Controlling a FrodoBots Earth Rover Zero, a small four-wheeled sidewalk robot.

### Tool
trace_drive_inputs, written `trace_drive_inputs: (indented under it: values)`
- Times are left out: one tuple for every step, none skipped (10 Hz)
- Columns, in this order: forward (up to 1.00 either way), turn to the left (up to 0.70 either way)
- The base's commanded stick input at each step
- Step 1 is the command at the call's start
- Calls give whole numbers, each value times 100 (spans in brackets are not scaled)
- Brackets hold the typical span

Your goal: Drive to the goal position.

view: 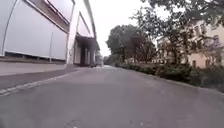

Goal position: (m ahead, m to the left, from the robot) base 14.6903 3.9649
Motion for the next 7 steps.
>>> trace_drive_inputs:
  values:
    - [85,1]
    - [85,1]
    - [85,1]
    - [85,1]
    - [85,1]
    - [85,1]
    - [85,1]
